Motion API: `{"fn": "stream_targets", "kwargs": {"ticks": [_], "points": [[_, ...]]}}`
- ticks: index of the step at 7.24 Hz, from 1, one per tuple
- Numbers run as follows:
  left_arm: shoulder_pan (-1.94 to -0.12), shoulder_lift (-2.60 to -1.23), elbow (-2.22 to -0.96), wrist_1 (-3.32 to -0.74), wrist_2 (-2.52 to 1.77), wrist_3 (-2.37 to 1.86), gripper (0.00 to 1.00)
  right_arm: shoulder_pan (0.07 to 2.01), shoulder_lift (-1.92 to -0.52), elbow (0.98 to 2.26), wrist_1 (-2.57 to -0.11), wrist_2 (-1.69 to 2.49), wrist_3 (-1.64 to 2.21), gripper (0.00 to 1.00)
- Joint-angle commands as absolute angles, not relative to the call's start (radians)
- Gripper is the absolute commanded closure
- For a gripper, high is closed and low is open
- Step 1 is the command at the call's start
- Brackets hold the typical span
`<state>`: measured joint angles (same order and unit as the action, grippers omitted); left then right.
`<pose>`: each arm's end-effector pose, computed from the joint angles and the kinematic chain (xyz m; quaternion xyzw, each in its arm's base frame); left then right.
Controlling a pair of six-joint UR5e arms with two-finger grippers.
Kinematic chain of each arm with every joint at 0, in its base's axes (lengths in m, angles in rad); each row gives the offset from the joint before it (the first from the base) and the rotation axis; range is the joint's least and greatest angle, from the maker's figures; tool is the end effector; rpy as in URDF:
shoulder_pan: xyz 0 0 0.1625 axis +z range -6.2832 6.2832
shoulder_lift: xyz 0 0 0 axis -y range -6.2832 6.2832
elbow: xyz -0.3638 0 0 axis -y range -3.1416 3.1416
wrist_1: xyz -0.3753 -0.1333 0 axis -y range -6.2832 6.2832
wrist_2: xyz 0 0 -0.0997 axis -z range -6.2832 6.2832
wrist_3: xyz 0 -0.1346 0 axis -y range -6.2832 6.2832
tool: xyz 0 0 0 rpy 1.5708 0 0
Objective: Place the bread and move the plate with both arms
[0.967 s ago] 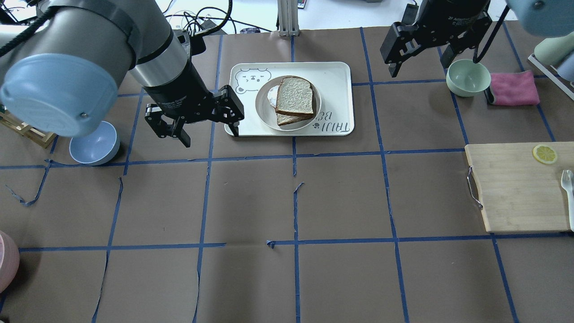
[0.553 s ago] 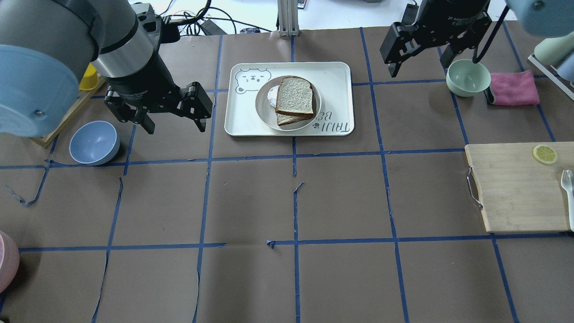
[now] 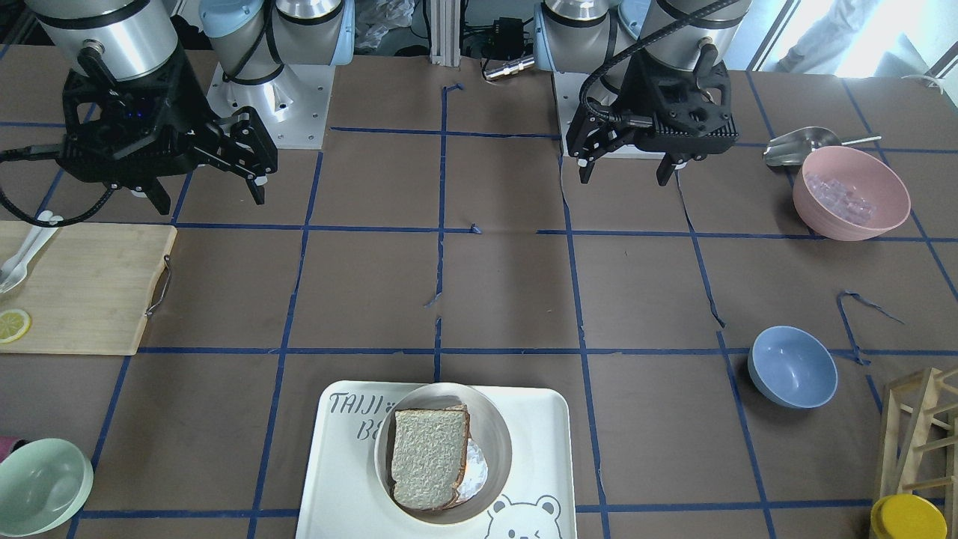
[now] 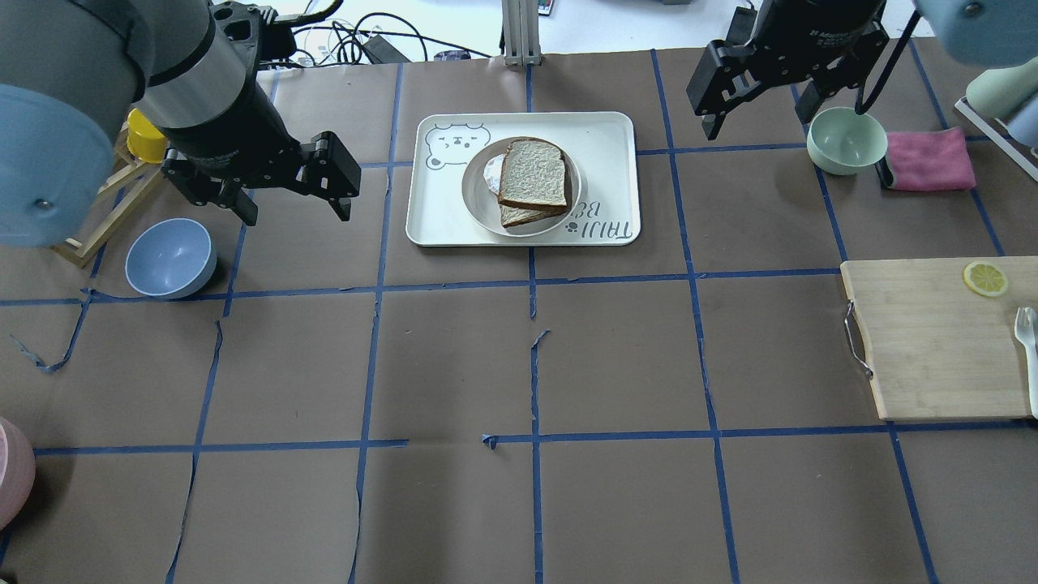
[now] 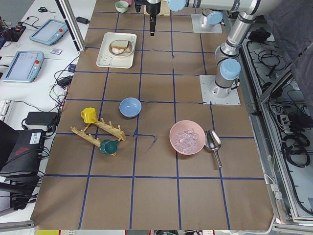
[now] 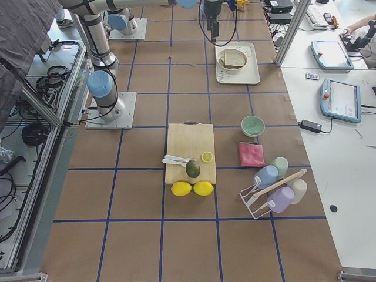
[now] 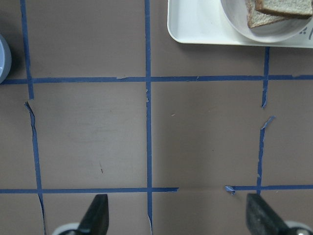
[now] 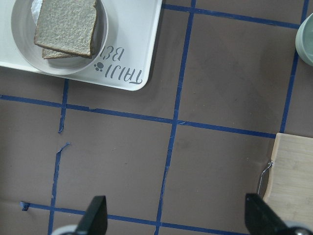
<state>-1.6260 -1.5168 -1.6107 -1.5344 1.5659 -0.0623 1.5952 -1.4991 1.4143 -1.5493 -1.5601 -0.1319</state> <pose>-0.1592 -0.4539 0.4017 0.0035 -0.9997 0.0251 0.0039 0.1471 -0.5046 0.4291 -0.0782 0.9964 -0.0319 0.0036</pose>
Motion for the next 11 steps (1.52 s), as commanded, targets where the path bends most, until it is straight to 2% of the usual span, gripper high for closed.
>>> {"fn": "stream_targets", "kwargs": {"ticks": [1,4,7,11], "points": [[-1.615,-1.517,-1.614,-1.487,1.568,-0.055,0.0,1.597,-1.5,1.414,-1.549,-1.559,-0.13,0.0],[-1.611,-1.531,-1.589,-1.494,1.572,-0.058,0.0,1.595,-1.499,1.414,-1.549,-1.56,-0.132,0.0],[-1.594,-1.603,-1.444,-1.592,1.569,-0.066,0.0,1.595,-1.499,1.414,-1.549,-1.56,-0.132,0.0],[-1.58,-1.559,-1.519,-1.6,1.569,-0.052,0.0,1.594,-1.499,1.416,-1.543,-1.559,-0.126,0.0]]}}
